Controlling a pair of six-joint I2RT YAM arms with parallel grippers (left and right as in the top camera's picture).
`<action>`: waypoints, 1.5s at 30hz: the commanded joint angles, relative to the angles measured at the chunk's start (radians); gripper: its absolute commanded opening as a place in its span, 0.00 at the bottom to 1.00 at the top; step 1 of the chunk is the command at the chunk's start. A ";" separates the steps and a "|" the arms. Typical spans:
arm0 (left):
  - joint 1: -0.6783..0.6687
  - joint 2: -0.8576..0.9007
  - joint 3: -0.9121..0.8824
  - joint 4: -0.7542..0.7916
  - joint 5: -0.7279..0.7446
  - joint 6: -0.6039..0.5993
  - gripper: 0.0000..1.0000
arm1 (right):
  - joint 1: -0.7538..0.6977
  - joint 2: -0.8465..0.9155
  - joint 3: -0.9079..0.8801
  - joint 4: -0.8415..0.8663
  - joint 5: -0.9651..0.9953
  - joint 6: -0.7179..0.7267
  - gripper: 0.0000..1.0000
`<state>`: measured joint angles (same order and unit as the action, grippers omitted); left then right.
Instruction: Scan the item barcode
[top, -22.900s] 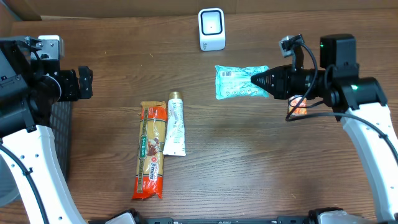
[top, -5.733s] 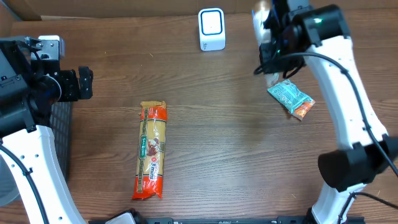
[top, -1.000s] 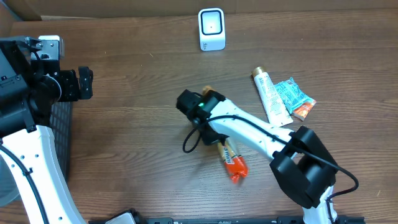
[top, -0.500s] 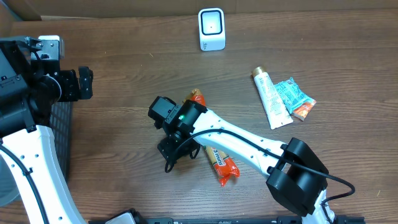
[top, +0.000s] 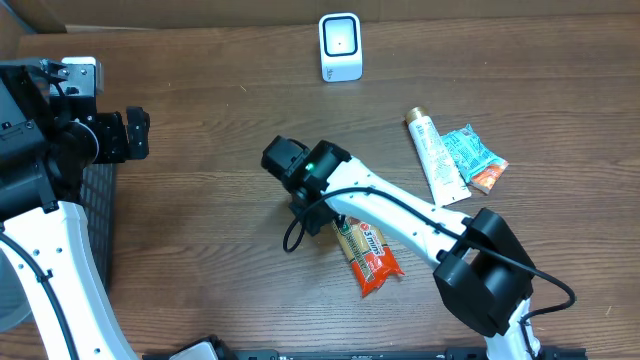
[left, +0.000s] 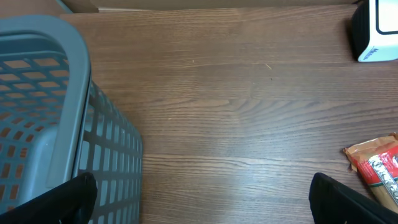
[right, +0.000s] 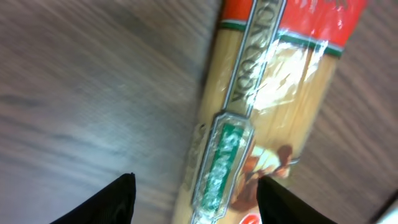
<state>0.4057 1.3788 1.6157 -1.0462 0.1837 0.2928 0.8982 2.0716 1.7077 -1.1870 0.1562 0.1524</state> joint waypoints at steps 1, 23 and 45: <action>0.000 0.002 0.014 0.003 0.008 0.018 1.00 | 0.012 0.030 -0.042 0.033 0.121 -0.031 0.60; 0.000 0.002 0.014 0.003 0.008 0.018 1.00 | 0.012 0.058 -0.267 0.258 0.226 -0.105 0.44; 0.000 0.002 0.014 0.003 0.008 0.018 1.00 | -0.094 -0.003 0.174 -0.017 -0.573 -0.108 0.04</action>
<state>0.4057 1.3788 1.6157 -1.0462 0.1837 0.2928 0.8585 2.1151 1.7725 -1.2449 0.0181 0.0517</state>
